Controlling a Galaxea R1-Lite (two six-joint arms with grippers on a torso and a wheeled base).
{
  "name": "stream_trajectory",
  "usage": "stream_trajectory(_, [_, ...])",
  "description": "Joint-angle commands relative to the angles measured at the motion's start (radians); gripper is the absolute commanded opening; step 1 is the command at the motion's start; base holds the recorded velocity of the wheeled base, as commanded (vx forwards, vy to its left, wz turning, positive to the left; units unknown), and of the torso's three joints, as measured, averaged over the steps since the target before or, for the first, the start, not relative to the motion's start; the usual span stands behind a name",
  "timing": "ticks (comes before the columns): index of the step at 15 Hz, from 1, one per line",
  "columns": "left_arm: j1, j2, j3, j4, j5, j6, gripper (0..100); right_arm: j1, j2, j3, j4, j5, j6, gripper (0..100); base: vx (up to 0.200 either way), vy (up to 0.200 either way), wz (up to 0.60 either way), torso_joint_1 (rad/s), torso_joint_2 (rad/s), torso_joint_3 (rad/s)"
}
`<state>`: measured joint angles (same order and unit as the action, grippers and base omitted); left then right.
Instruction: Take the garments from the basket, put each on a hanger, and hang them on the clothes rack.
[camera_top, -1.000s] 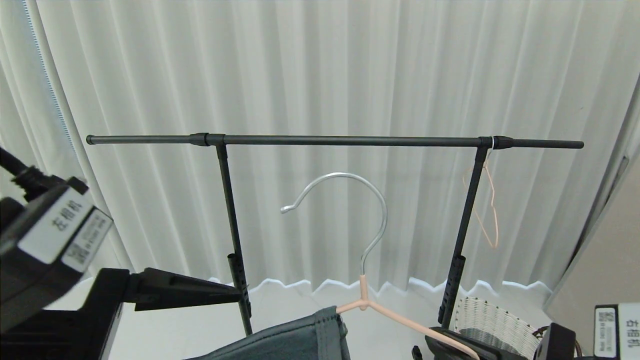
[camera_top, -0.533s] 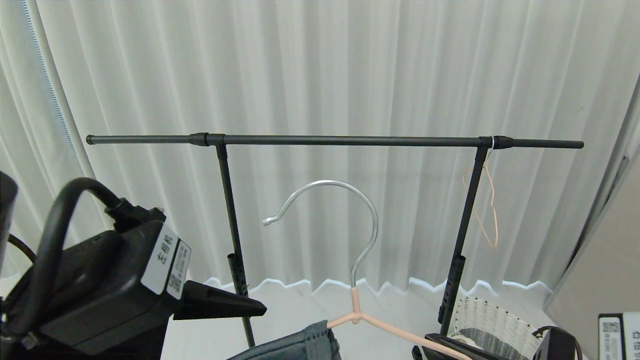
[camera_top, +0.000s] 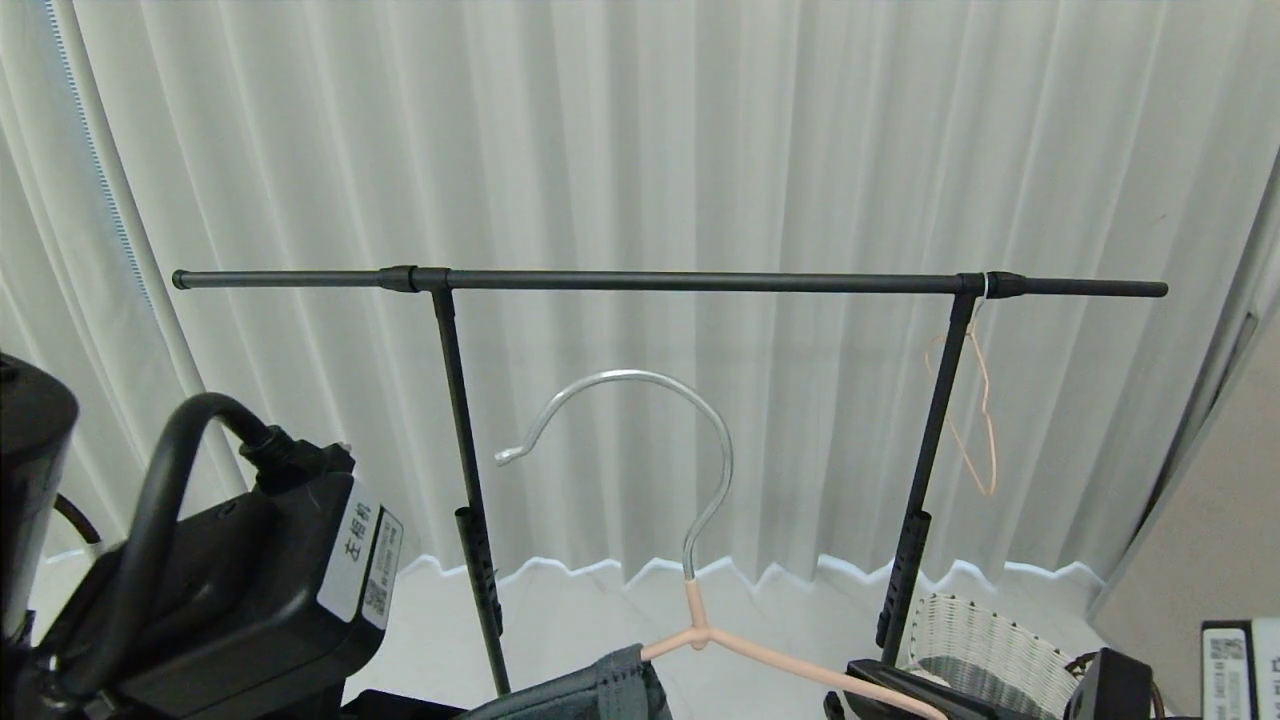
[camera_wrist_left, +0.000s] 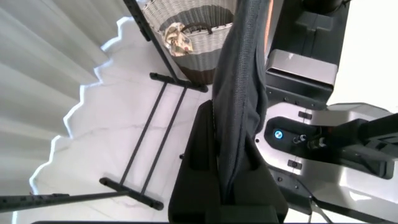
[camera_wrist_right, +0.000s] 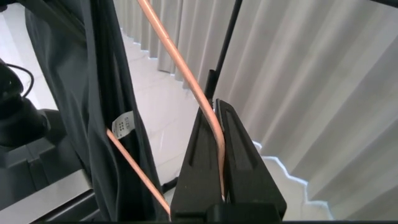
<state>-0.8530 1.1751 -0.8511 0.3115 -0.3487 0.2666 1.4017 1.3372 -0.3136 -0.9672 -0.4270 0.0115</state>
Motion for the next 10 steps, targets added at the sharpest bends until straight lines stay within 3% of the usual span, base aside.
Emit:
stream_trajectory(1, [0.002,0.0,0.001,-0.002,0.001,0.003,0,0.0,0.002,0.004,-0.001,-0.001,0.001,0,0.0,0.0,0.0,0.0,0.0,0.0])
stream_trajectory(2, [0.0,0.0,0.004,-0.005,0.001,0.008,0,0.0,0.002,0.007,-0.001,-0.001,-0.001,100,0.0,0.0,0.0,0.0,0.0,0.0])
stream_trajectory(5, [0.008,-0.009,0.043,-0.055,0.048,0.083,0,-0.029,-0.004,0.018,0.002,0.002,-0.045,100,0.0,0.0,0.0,0.0,0.0,0.0])
stream_trajectory(10, [0.008,-0.026,0.139,-0.172,0.249,0.108,0,-0.138,-0.004,0.024,0.002,0.008,-0.051,100,0.0,0.0,0.0,0.0,0.0,0.0])
